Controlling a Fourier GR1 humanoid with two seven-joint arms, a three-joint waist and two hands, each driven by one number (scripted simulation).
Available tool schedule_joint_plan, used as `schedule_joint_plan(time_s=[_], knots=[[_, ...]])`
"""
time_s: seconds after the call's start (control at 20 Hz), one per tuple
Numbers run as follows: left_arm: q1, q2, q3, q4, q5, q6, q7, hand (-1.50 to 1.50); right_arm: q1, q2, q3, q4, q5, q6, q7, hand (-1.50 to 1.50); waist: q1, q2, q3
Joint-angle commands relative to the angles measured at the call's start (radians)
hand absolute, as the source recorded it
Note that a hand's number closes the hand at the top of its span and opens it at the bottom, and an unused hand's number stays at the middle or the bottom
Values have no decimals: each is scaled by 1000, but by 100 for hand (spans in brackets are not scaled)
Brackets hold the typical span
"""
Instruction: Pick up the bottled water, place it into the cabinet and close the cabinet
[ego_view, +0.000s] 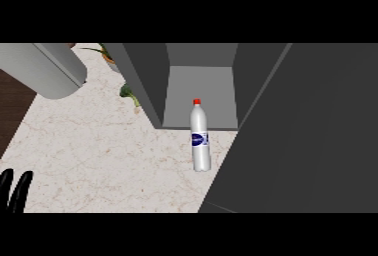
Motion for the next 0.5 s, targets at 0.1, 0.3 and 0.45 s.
schedule_joint_plan(time_s=[0.1, 0.3, 0.45], knots=[[105, 47, 115, -34, 107, -113, -24, -150, -97, 142, 207, -8, 19, -13, 111, 150, 14, -14, -7], [143, 57, 158, -51, 146, -141, -14, -150, -178, 212, 238, 31, -29, -68, 221, 150, 18, -11, -6], [164, 82, 228, -2, 209, -229, -37, -150, -333, 215, 164, 113, -139, -148, 256, 150, 27, -4, -6]])
